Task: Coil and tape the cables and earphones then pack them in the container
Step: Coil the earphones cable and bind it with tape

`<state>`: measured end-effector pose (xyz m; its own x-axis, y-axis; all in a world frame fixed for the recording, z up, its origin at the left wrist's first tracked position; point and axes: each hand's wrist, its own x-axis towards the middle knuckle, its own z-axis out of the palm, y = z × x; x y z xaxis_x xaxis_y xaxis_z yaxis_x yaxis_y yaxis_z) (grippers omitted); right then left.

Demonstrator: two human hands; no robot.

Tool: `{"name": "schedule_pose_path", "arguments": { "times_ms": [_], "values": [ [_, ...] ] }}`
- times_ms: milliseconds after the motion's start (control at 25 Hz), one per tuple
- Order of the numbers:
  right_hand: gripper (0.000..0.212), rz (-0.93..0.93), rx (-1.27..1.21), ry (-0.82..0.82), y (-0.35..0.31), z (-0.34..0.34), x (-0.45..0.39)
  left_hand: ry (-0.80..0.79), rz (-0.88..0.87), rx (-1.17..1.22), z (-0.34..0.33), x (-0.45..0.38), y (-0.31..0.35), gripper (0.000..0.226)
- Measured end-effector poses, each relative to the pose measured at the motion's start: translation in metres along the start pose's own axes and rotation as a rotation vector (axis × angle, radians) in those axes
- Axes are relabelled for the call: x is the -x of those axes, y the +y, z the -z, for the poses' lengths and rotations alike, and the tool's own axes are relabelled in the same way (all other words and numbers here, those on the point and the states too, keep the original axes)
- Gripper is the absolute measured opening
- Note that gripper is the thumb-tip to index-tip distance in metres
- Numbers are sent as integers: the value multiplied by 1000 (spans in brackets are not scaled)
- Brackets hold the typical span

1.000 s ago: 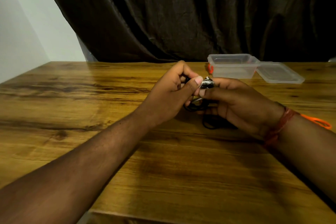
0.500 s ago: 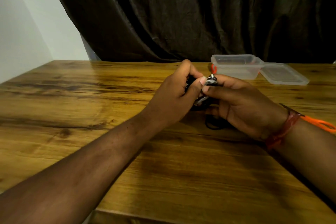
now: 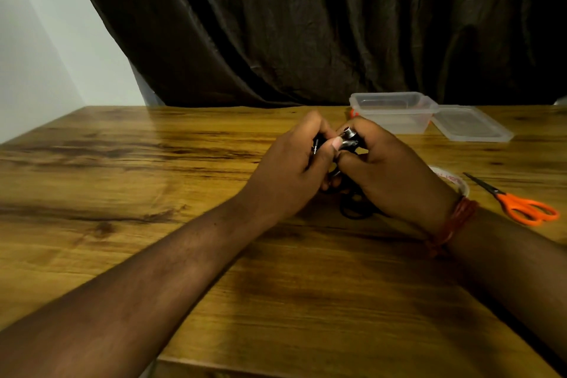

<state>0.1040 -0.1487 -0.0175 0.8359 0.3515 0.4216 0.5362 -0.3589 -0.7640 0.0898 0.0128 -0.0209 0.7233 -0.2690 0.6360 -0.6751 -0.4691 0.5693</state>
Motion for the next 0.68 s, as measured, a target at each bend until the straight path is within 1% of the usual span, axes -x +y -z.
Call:
{"name": "schedule_pose_path", "arguments": {
  "times_ms": [80, 120, 240, 360, 440, 560, 680],
  "values": [
    [6, -37, -49, -22, -1, 0, 1, -15, 5, -1, -1, 0, -1, 5],
    [7, -80, -128, -38, -1, 0, 1, -19, 7, 12, -1, 0, -2, 4],
    [16, -251, -504, -134, -1, 7, 1, -37, 4, 63, 4, 0, -5, 3],
    [25, -346, -758, -226, -2, 21, -1, -69, -9, 120, 6, 0, -5, 2],
    [29, -397, -790, -227, 1, 24, -3, -100, -33, 146, 6, 1, -2, 4],
    [30, -434, -776, -233, 3, 24, -3, -142, -76, 95, 8, 3, 2, 6],
    [30, -462, -755, -319, 0, 32, -2, -187, -156, -16, 9, 4, 4, 7]
  ]
}}
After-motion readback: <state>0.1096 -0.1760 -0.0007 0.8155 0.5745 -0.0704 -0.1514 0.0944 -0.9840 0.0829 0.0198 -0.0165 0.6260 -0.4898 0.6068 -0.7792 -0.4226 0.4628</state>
